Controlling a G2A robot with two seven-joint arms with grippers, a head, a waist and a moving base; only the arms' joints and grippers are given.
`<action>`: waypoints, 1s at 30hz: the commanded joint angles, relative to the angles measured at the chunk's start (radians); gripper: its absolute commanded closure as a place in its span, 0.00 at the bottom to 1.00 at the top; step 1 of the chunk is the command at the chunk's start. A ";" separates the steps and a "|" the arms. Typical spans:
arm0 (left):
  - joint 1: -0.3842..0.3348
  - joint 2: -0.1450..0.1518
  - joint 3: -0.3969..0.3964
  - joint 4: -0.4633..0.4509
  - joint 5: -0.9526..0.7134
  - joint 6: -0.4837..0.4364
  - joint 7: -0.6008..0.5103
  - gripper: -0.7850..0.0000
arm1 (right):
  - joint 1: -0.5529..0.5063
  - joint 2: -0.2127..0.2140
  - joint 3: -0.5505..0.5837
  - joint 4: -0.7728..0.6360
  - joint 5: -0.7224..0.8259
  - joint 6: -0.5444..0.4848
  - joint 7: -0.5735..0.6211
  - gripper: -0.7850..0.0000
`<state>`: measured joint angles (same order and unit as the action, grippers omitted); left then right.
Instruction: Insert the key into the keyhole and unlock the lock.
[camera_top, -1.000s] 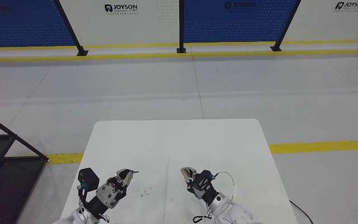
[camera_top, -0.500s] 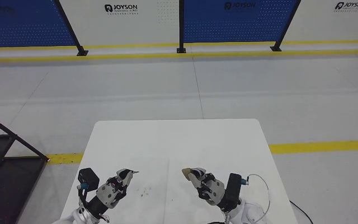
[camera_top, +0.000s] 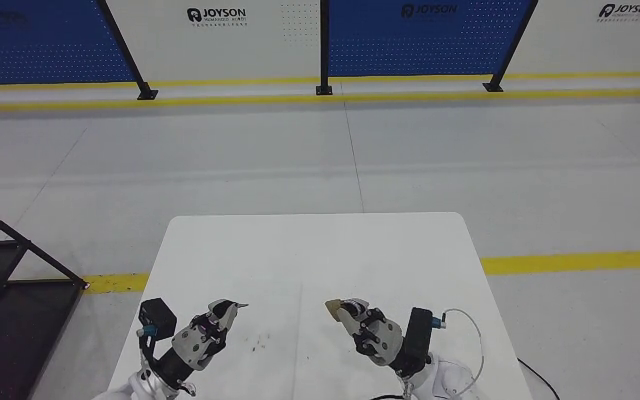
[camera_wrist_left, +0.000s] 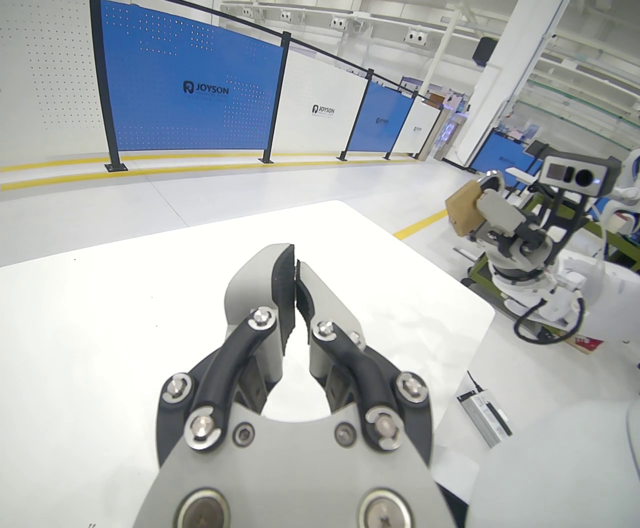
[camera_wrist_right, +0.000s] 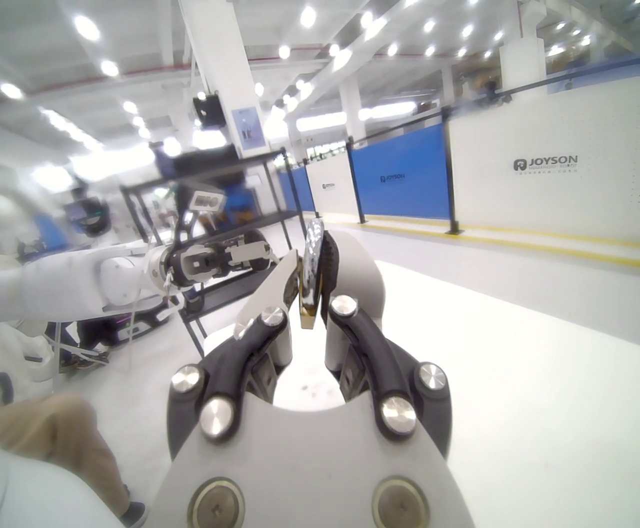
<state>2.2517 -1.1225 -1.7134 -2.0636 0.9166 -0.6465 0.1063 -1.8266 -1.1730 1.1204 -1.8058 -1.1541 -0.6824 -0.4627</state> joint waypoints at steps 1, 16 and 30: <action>-0.008 0.000 0.017 0.001 -0.051 -0.045 0.002 1.00 | 0.025 -0.004 -0.024 0.013 0.049 -0.055 -0.028 1.00; -0.090 -0.020 0.206 0.115 -0.200 -0.366 0.292 1.00 | 0.294 -0.099 -0.328 0.254 0.269 -0.293 -0.298 1.00; -0.214 -0.017 0.429 0.195 -0.314 -0.366 0.368 1.00 | 0.300 -0.144 -0.368 0.298 0.231 -0.285 -0.389 1.00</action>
<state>2.0417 -1.1373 -1.2904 -1.8742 0.5867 -1.0123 0.4563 -1.5212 -1.3145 0.7517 -1.5081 -0.9131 -0.9793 -0.8414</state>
